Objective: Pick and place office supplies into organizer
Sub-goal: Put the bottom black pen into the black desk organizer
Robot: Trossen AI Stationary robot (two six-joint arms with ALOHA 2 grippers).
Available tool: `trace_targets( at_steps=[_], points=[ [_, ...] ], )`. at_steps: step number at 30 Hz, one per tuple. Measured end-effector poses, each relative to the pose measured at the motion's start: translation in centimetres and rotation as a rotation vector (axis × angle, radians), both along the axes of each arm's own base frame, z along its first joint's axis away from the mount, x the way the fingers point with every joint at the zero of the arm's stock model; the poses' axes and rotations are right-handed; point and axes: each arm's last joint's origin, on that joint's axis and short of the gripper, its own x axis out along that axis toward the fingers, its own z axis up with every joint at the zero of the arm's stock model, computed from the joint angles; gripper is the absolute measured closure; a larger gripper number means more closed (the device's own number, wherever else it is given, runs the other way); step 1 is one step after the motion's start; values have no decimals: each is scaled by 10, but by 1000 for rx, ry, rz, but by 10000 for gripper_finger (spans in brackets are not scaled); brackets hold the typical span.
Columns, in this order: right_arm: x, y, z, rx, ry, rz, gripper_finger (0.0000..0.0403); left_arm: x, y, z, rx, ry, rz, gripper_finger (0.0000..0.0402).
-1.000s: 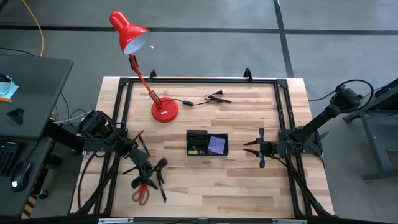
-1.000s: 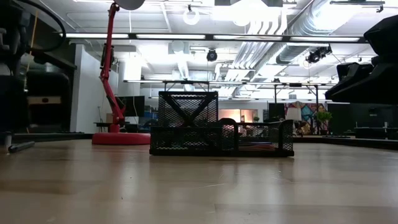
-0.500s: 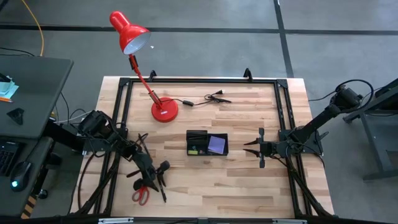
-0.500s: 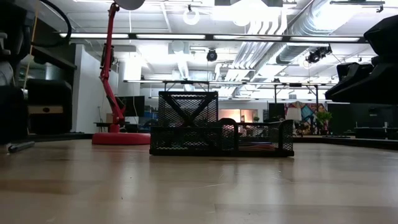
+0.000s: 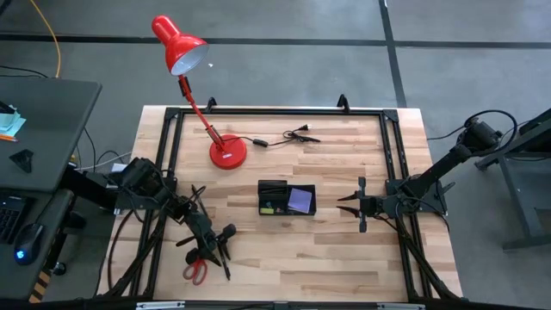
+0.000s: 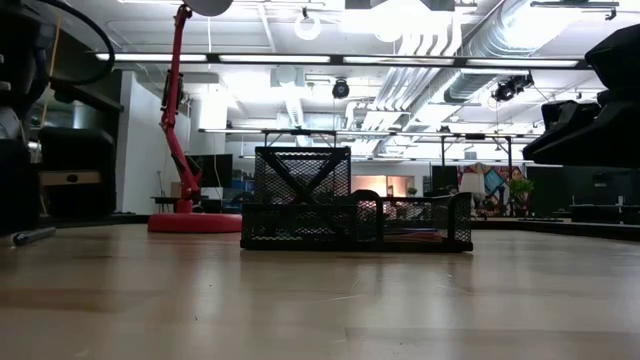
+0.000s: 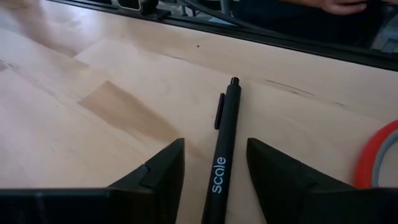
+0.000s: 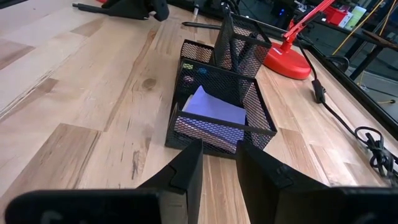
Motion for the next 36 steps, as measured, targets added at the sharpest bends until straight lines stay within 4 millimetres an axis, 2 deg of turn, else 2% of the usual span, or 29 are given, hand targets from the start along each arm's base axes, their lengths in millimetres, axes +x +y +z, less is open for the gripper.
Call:
trace_targets(
  at_steps=[12, 15, 21, 23, 26, 30, 36],
  points=[
    [0, 0, 0, -1, 0, 0, 315, 1, 1, 0, 19, -17, 47, 383],
    [0, 0, 0, 0, 0, 0, 315, 2, 2, 1, 20, -34, 83, 385],
    [0, 0, 0, -1, 0, 0, 315, 14, -3, 9, -9, -113, 104, 354],
    [0, 0, 0, 0, 0, 0, 315, 19, -6, 12, -21, -128, 117, 361],
    [0, 0, 0, -1, 0, 0, 315, 30, -8, 18, -82, -127, 232, 386],
    [0, 0, 0, -1, 0, 0, 315, 46, -12, 28, -176, -140, 402, 381],
    [0, 0, 0, 0, 0, 0, 315, 56, -18, 35, -202, -174, 407, 375]
  ],
)
